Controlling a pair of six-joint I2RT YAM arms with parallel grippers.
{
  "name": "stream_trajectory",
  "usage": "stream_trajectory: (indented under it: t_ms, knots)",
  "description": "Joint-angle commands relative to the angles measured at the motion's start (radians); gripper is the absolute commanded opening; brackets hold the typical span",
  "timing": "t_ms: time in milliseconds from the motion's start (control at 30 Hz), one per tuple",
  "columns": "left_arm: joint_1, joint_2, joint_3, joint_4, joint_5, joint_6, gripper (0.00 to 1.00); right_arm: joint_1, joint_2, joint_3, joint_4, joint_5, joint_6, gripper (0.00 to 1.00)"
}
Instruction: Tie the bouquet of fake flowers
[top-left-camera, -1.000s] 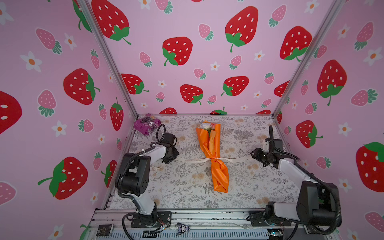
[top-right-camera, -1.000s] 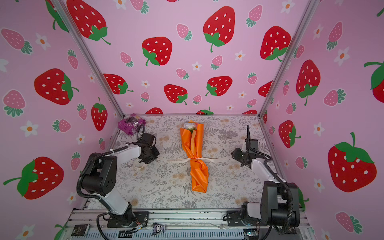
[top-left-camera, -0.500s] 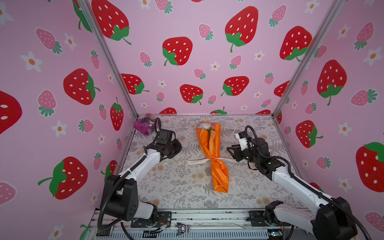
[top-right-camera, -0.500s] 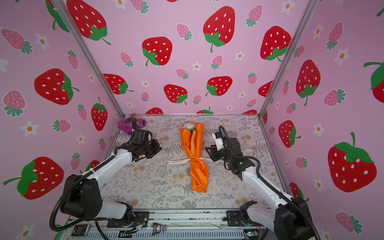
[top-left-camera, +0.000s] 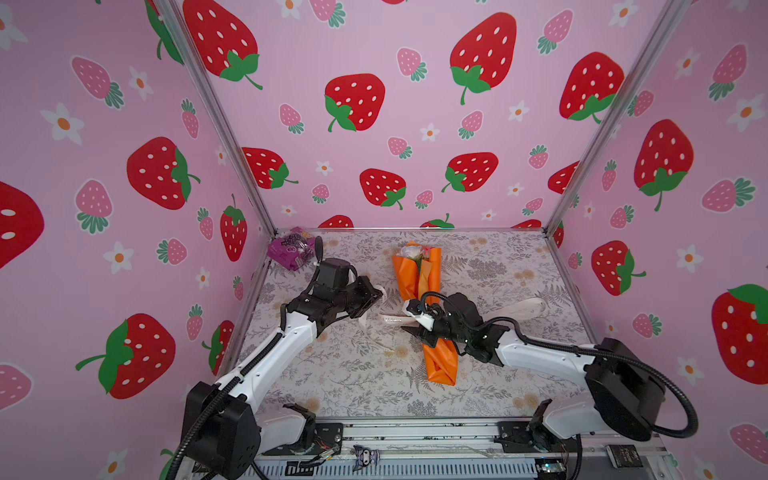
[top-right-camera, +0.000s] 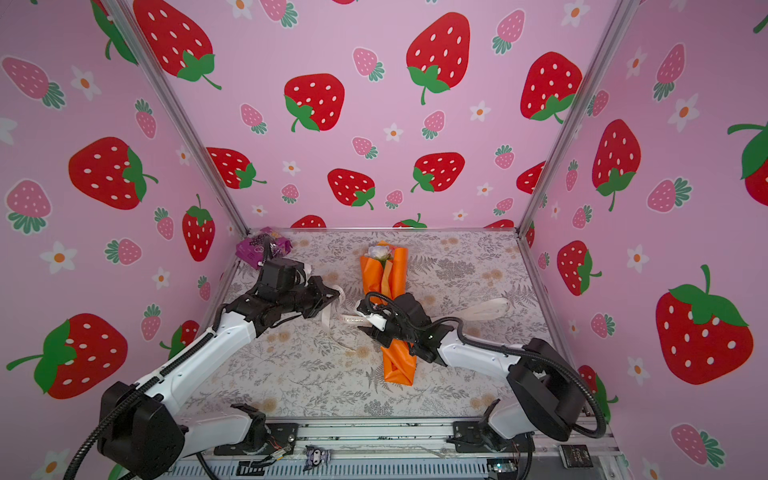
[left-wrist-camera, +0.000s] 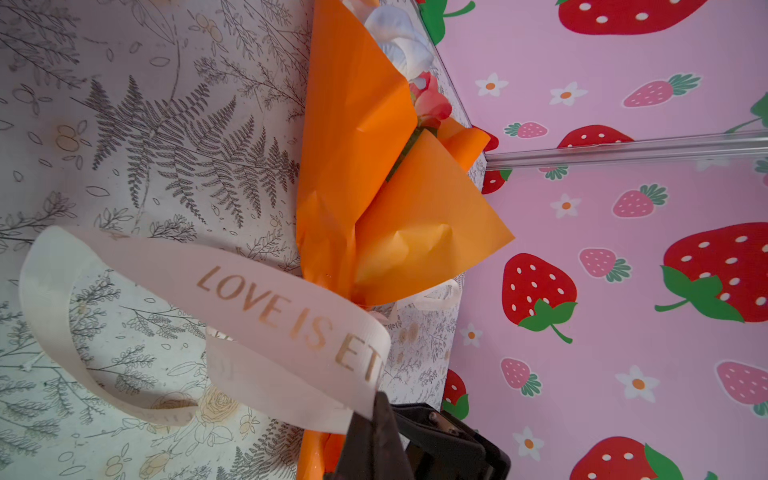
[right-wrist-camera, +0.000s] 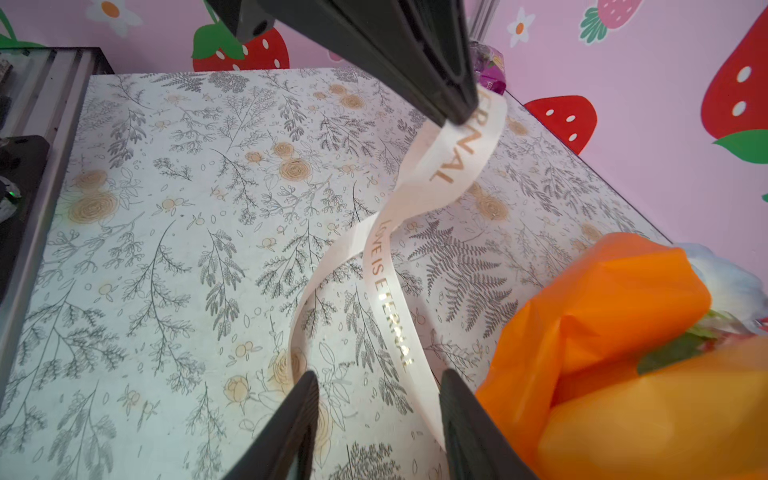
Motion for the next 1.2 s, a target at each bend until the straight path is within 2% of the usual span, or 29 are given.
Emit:
stream_trajectory:
  t_ms: [0,100,167,333,533,633,667,767,833,933,1067,1167]
  knots:
    - [-0.009,-0.028,-0.004,0.040,0.021,-0.048,0.00,0.008,0.051,0.030,0.160,-0.012,-0.005,0.51]
    - [-0.008,-0.048,-0.006,0.046,0.014,-0.054,0.00,0.025,0.106,0.048,0.209,-0.021,0.020,0.51]
    - [-0.008,-0.056,0.000,0.041,0.012,-0.052,0.00,0.034,0.140,0.061,0.230,-0.021,0.030,0.55]
    - [-0.009,-0.074,0.005,0.033,0.009,-0.051,0.00,0.043,0.229,0.115,0.269,0.018,0.095,0.55]
    - [-0.009,-0.079,0.010,0.033,0.014,-0.053,0.00,0.051,0.284,0.150,0.279,0.051,0.098,0.54]
    - [-0.009,-0.082,0.011,0.037,0.017,-0.054,0.00,0.051,0.299,0.149,0.304,0.094,0.121,0.52]
    - [-0.009,-0.084,0.011,0.039,0.019,-0.054,0.00,0.051,0.303,0.149,0.310,0.112,0.132,0.46]
    - [-0.009,-0.087,0.008,0.042,0.020,-0.059,0.00,0.051,0.310,0.142,0.350,0.091,0.155,0.42]
    - [-0.009,-0.090,0.005,0.045,0.018,-0.063,0.00,0.051,0.316,0.137,0.377,0.092,0.180,0.35]
    - [-0.009,-0.092,0.002,0.049,0.023,-0.065,0.00,0.051,0.322,0.133,0.400,0.091,0.201,0.34]
    - [-0.009,-0.100,0.000,0.047,0.020,-0.067,0.00,0.052,0.332,0.140,0.403,0.085,0.209,0.38]
    - [-0.009,-0.101,0.001,0.048,0.017,-0.067,0.00,0.053,0.342,0.142,0.398,0.095,0.209,0.34]
